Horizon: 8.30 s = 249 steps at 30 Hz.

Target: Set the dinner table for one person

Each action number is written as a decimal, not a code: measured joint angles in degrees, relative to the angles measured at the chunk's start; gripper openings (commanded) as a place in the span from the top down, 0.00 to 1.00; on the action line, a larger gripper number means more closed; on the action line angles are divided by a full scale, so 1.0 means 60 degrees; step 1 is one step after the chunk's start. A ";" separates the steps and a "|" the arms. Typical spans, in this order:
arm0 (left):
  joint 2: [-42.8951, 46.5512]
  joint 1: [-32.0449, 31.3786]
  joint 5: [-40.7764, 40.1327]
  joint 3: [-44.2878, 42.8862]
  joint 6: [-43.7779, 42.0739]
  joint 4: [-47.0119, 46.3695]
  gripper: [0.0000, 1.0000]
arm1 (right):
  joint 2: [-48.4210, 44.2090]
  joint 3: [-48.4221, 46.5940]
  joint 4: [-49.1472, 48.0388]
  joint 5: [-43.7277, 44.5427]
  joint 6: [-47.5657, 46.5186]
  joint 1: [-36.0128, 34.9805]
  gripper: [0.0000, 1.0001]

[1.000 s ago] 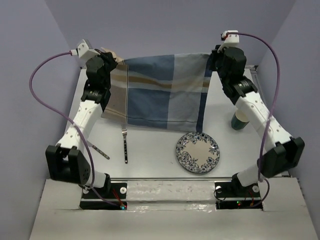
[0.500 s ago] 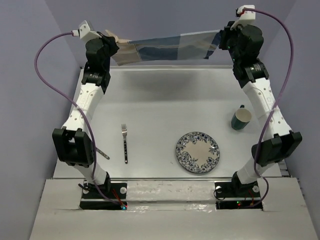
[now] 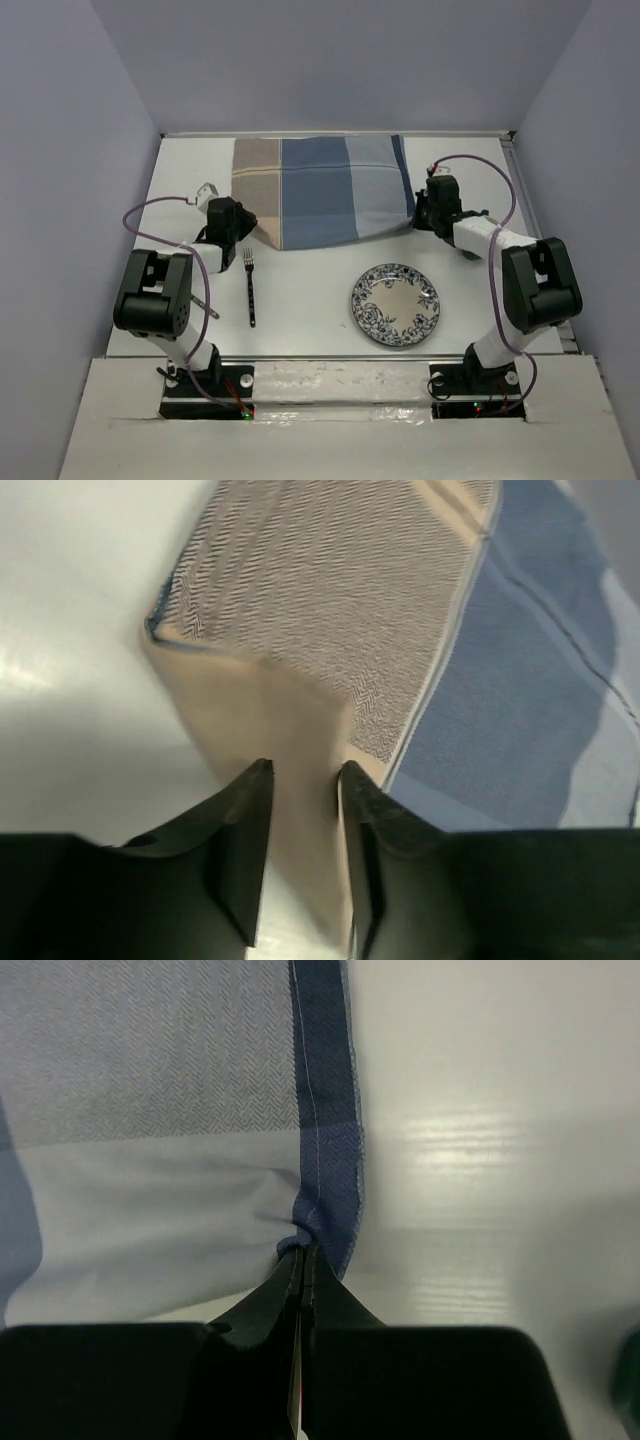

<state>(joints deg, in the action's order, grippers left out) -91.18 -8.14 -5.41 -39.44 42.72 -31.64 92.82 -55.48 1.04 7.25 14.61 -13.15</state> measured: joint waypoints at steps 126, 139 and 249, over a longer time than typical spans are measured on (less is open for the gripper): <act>0.8681 -0.1191 -0.0703 0.2069 -0.0721 0.4579 0.39 | 0.0255 -0.1887 0.0510 0.1162 0.0965 -0.8189 0.60; 0.5107 -0.1734 -0.1559 0.2994 -0.0102 0.3297 0.31 | -0.1676 0.1297 0.0754 0.0925 0.1643 -0.2127 0.61; -0.0758 -0.7595 0.3388 0.1147 0.0208 -0.0885 1.00 | -0.8040 0.3774 0.1264 -0.3829 0.2109 -0.0113 0.37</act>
<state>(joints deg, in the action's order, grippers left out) -95.72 -53.71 14.92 -32.56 43.97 -36.95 44.58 -32.84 8.62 -15.73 27.27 -13.82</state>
